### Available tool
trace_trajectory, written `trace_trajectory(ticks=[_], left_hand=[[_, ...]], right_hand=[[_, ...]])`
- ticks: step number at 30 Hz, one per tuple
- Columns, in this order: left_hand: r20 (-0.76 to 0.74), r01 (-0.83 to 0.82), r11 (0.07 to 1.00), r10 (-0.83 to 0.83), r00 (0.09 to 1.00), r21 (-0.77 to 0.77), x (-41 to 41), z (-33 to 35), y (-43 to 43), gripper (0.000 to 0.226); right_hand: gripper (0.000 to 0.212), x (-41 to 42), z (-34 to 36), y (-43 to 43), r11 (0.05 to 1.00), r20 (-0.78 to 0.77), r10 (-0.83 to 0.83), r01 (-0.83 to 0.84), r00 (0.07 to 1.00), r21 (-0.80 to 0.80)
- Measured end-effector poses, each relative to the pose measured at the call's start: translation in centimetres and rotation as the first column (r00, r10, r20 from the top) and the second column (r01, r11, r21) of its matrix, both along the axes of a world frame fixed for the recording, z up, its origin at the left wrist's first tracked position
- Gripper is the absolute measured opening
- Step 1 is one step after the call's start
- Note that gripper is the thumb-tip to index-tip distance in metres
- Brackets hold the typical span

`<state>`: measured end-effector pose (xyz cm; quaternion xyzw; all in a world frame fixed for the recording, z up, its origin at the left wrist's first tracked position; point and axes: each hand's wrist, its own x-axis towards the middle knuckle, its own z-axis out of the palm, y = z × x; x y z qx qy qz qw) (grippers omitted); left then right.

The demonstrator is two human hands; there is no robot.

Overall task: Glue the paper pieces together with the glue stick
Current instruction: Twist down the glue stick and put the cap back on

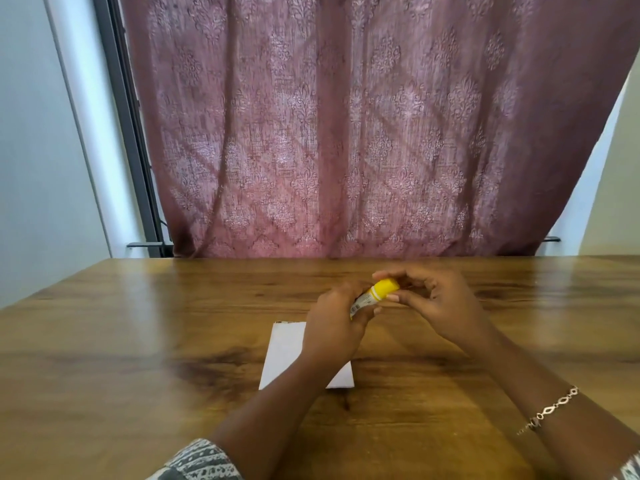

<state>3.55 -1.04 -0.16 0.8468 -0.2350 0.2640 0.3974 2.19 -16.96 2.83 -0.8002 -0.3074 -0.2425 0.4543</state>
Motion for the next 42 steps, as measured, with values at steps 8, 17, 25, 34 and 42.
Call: trace_trajectory(ticks=[8, 17, 25, 34, 42], left_hand=[[0.026, -0.019, 0.999, 0.018, 0.999, 0.042, -0.2, 0.1, 0.1, 0.026], [0.015, 0.011, 0.998, -0.012, 1.000, 0.069, -0.2, 0.2, 0.3, 0.027], [-0.043, 0.038, 0.999, -0.037, 0.998, 0.034, -0.2, 0.2, 0.4, 0.030], [-0.065, 0.122, 0.992, -0.123, 0.990, -0.017, -1.0, 0.3, 0.4, 0.027], [-0.129, 0.136, 0.982, -0.153, 0.980, -0.132, -0.9, 0.5, 0.9, 0.021]], right_hand=[[0.017, -0.1, 0.2, 0.0, 0.977, 0.114, -0.134, 0.150, 0.984, -0.152], [0.019, 0.0, 0.6, -0.3, 0.933, 0.178, -0.149, 0.198, 0.973, -0.301], [0.027, -0.4, 0.5, -0.2, 0.939, 0.104, -0.150, 0.175, 0.983, -0.296], [0.058, -0.5, 0.5, 0.3, 0.858, 0.166, -0.299, 0.341, 0.940, -0.383], [0.016, -0.7, 0.0, 0.4, 0.990, -0.088, -0.066, 0.054, 0.994, -0.132]])
